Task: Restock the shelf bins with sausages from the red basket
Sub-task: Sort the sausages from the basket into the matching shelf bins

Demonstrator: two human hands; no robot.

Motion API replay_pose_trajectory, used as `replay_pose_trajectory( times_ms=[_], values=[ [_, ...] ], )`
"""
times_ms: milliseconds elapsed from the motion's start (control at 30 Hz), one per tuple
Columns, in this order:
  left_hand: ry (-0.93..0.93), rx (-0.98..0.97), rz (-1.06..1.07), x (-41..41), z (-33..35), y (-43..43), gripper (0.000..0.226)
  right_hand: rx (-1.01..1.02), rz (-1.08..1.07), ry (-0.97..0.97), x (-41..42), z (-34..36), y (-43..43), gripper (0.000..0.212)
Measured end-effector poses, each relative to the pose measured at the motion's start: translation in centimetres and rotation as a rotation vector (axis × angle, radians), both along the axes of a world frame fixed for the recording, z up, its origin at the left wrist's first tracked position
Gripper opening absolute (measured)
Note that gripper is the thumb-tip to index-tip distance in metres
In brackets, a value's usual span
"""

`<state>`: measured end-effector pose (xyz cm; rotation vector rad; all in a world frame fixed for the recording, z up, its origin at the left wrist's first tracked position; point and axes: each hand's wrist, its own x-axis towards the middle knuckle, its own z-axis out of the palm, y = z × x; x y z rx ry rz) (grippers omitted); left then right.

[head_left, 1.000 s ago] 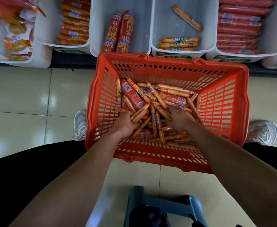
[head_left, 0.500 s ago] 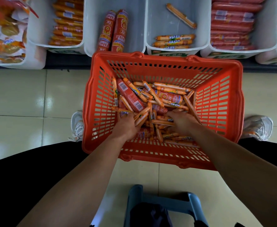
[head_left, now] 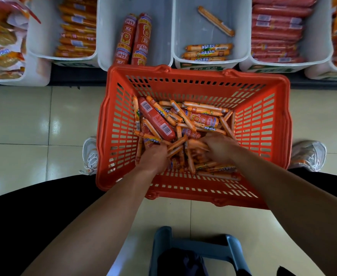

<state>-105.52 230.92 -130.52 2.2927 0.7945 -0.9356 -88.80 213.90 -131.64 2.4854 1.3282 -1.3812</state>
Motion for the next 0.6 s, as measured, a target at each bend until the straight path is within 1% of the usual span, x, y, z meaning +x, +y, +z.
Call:
replay_pose_trajectory(
  times_ms=[67,133,233,267,333,467,533,600],
  values=[
    [0.043,-0.007,-0.022,0.2,0.2,-0.2,0.038,0.063,-0.106,0.0,0.6,0.6,-0.1,0.028],
    [0.067,-0.057,0.005,0.2,0.2,0.0,0.036,0.076,-0.185,0.031,1.4,1.2,0.0,0.023],
    [0.053,-0.172,0.101,0.1,0.8,0.6,0.044,0.062,-0.194,0.022,2.4,2.2,0.7,0.029],
    [0.042,-0.194,0.138,0.1,1.2,0.9,0.047,0.068,-0.204,0.014,2.7,2.7,1.1,0.032],
    [0.037,-0.204,0.195,0.2,2.4,1.5,0.046,0.087,-0.245,0.008,3.0,3.8,1.7,0.039],
    [0.022,-0.209,0.272,0.8,5.2,2.4,0.048,0.143,-0.318,0.02,3.4,6.7,2.5,0.032],
    [-0.005,-0.209,0.287,1.0,6.5,2.6,0.045,0.172,-0.342,0.036,3.3,8.4,2.7,0.028],
    [-0.032,-0.217,0.299,1.3,8.2,2.5,0.048,0.199,-0.345,0.035,3.4,10.3,2.7,0.033]
  ],
)
